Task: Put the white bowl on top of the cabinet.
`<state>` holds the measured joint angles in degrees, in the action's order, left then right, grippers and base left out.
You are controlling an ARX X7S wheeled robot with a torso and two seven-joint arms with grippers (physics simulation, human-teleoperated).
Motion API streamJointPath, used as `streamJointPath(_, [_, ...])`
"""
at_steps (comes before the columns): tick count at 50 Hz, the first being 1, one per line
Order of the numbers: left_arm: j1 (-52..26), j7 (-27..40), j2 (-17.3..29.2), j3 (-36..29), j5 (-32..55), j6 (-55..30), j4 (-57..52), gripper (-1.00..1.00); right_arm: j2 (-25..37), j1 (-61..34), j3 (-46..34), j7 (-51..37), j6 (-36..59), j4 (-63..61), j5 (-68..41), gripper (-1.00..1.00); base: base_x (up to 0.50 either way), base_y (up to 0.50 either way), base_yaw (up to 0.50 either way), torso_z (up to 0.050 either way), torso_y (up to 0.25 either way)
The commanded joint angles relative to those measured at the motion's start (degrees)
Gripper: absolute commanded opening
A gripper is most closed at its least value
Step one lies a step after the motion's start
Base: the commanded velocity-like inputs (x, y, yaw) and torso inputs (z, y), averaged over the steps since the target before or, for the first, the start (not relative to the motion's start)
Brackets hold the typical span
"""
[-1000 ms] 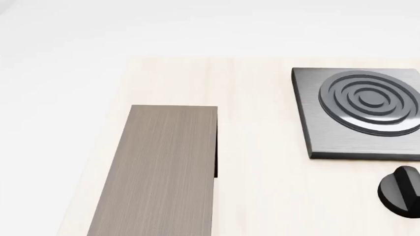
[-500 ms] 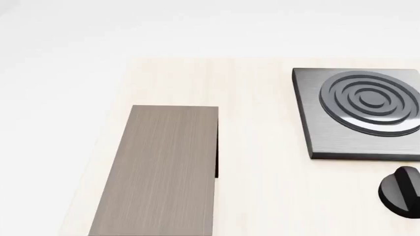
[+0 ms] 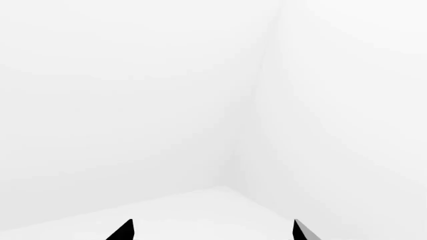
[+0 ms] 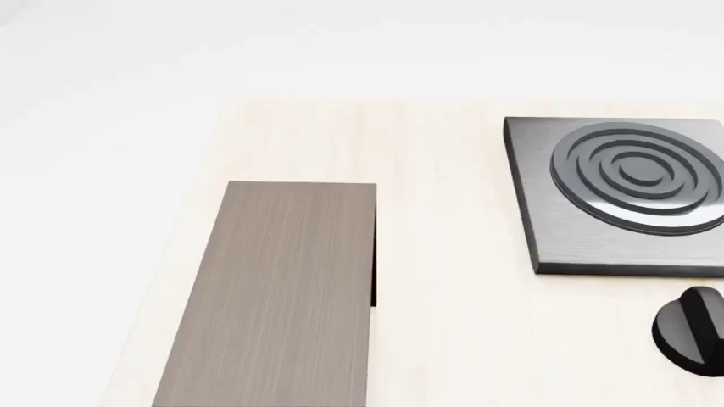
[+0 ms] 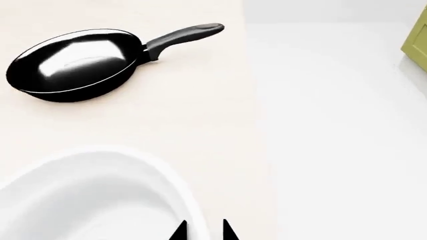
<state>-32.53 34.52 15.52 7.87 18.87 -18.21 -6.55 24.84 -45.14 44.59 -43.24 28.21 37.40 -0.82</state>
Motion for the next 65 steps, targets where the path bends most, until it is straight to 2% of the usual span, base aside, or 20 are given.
streamJointPath(1, [0.04, 0.28, 0.23, 0.13, 0.37, -0.23, -0.35, 1.0, -2.89, 0.27, -3.89, 0.97, 5.44, -14.56, 0.9, -1.0, 0.0, 0.0, 0.0, 0.0, 0.0])
streamJointPath(20, [0.0, 0.34, 0.34, -0.25, 0.4, 0.44, 0.36, 1.0, -3.31, -5.56, -12.33, 2.59, 12.24, -25.33, 2.81, -1.0, 0.0, 0.0, 0.0, 0.0, 0.0])
streamJointPath(32, [0.02, 0.51, 0.43, -0.47, 0.53, 0.39, 0.21, 1.0, -1.41, -18.75, -19.65, 3.66, 19.69, -22.82, 3.43, -1.0, 0.0, 0.0, 0.0, 0.0, 0.0])
streamJointPath(44, [0.08, 0.62, 0.54, -0.67, 0.61, 0.54, 0.42, 1.0, -1.56, -32.47, -26.8, 4.87, 18.0, -7.38, 3.96, -1.0, 0.0, 0.0, 0.0, 0.0, 0.001])
streamJointPath(48, [0.0, 0.62, 0.63, -0.64, 0.83, 0.4, 0.39, 1.0, -2.0, -38.12, -29.2, 6.82, 14.51, 2.98, 3.59, -1.0, 0.0, 0.0, 0.0, 0.0, 0.003])
streamJointPath(57, [-0.02, 0.76, 0.8, -0.31, 1.2, 0.5, 0.37, 1.0, -3.97, -54.51, -32.99, 9.85, 1.28, 36.28, 3.79, -1.0, 0.0, 0.0, 0.0, 0.0, 0.0])
streamJointPath(65, [0.0, 0.85, 0.85, -0.43, 1.28, 0.55, 0.51, 1.0, -7.34, -56.04, -34.95, 12.65, 4.16, 37.56, 3.26, -1.0, 0.0, 0.0, 0.0, 0.0, 0.001])
